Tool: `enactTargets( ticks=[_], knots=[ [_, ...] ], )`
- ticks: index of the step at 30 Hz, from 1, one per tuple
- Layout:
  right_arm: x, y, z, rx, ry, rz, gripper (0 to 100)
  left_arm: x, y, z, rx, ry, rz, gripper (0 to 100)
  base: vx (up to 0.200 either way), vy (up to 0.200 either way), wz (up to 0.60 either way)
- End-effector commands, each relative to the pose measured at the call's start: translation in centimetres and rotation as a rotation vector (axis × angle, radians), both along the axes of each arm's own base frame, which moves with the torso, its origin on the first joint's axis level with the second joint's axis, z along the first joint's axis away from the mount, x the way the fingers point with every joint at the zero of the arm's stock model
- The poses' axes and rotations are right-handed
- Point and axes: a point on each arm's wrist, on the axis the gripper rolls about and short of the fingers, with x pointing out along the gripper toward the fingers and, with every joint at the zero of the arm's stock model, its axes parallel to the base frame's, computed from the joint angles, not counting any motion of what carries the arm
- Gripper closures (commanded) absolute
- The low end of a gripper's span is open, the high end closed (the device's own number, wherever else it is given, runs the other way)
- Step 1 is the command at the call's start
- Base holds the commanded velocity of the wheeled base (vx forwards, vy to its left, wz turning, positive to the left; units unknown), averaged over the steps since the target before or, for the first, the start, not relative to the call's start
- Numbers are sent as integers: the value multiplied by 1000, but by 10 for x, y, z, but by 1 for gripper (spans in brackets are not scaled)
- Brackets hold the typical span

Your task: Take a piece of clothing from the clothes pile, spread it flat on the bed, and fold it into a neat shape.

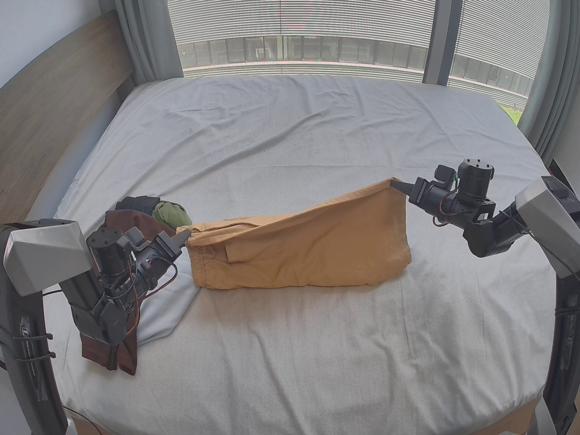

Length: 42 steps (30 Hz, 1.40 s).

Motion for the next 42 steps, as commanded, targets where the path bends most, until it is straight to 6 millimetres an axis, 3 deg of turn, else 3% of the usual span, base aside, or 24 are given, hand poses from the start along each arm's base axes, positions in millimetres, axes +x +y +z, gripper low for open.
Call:
enactTargets(
  ticks=[1, 7, 12, 13, 14, 15, 19, 25, 34, 42],
  knots=[
    [10, 6, -15, 0, 12, 12, 100, 3, 1, -7, -2, 14, 3, 100, 0, 0, 0],
    [18, 13, -28, -2, 14, 24, 100, 9, 9, -8, -3, 8, 29, 100, 0, 0, 0],
    [22, 14, -27, 3, -15, 27, 100, 10, 12, -7, -3, 5, 36, 100, 0, 0, 0],
    [23, 14, -26, 4, -21, 27, 100, 11, 12, -8, -3, 6, 36, 0, 0, 0, 0],
    [25, 14, -23, 5, -34, 22, 100, 13, 12, -7, -4, 2, 36, 0, 0, 0, 0],
    [28, 14, -23, 8, -42, 18, 0, 15, 12, -9, -5, 2, 37, 0, 0, 0, 0],
    [35, 10, -26, 16, -49, -15, 0, 19, 9, -11, -6, -5, 49, 0, 0, 0, 0],
    [26, 3, -15, 24, -37, -29, 0, 19, 10, -4, -8, -31, 56, 0, 0, 0, 0],
    [-39, 4, -10, 9, 107, -1, 0, -18, 4, 39, -15, -72, -8, 0, 0, 0, 0],
    [-87, 13, -40, -29, 273, 26, 0, -37, 3, 39, 53, -71, -87, 0, 0, 0, 0]
  ],
)
